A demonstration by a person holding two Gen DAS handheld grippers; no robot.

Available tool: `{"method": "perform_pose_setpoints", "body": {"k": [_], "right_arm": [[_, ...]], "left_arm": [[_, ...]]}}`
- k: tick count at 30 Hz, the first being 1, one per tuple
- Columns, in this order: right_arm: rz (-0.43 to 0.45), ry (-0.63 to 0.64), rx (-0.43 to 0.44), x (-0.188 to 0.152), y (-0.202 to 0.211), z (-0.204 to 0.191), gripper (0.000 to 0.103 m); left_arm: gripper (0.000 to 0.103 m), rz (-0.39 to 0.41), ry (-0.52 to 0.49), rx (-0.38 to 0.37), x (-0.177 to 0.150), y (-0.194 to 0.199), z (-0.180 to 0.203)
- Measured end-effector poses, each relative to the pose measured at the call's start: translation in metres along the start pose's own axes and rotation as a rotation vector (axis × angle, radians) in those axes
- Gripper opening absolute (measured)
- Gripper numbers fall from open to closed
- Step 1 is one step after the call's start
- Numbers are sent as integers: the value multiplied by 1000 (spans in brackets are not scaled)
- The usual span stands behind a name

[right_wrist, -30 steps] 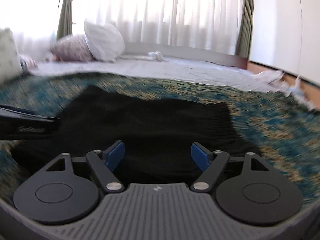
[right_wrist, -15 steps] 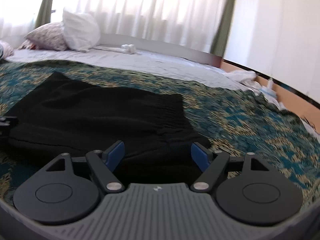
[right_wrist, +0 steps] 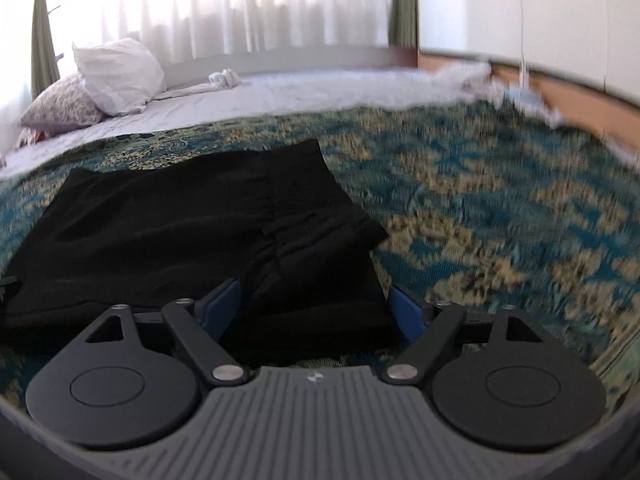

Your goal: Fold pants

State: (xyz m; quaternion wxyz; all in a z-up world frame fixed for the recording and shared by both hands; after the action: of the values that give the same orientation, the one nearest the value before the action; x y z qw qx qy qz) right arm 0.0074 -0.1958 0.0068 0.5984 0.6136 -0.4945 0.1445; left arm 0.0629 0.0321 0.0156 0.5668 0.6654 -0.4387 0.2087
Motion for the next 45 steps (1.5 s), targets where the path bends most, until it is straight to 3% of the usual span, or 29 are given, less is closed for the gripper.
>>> {"method": "perform_pose_setpoints", "body": {"k": [2, 12, 18, 21, 30, 34, 41, 45], "right_arm": [[-25, -50, 28, 2, -4, 7, 90], [-40, -32, 57, 2, 0, 6, 92], [-24, -44, 120, 37, 9, 27, 93], [-31, -38, 142, 68, -3, 38, 94], [-179, 0, 297, 112, -106, 42, 94], [-240, -34, 374, 115, -141, 39, 94], [-246, 44, 421, 114, -160, 19, 89], [-245, 61, 448, 115, -163, 14, 85]], "left_arm": [[51, -2, 4, -1, 0, -1, -1], [56, -22, 42, -17, 3, -2, -8], [85, -35, 130, -84, 25, -7, -46], [87, -53, 177, -108, 41, -22, -66], [80, -138, 330, -239, 69, -107, -92], [81, -127, 302, -262, 77, -128, -85], [84, -111, 238, -340, 92, -153, -70], [75, -113, 219, -397, 96, -161, -65]]}}
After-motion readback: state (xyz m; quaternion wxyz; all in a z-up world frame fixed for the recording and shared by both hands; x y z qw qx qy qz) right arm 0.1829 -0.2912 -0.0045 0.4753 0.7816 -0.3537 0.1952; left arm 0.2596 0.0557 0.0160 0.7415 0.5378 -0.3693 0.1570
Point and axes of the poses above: each gripper's, at about its wrist camera, not at the fingertips, and y roughly against the way its jaws point, z to its right, x to its top, the point moved 2 cm from there along -y, roughly the way its jaws point, and after that the axes turned 11 degrees about -y, right-handed, at the moved point
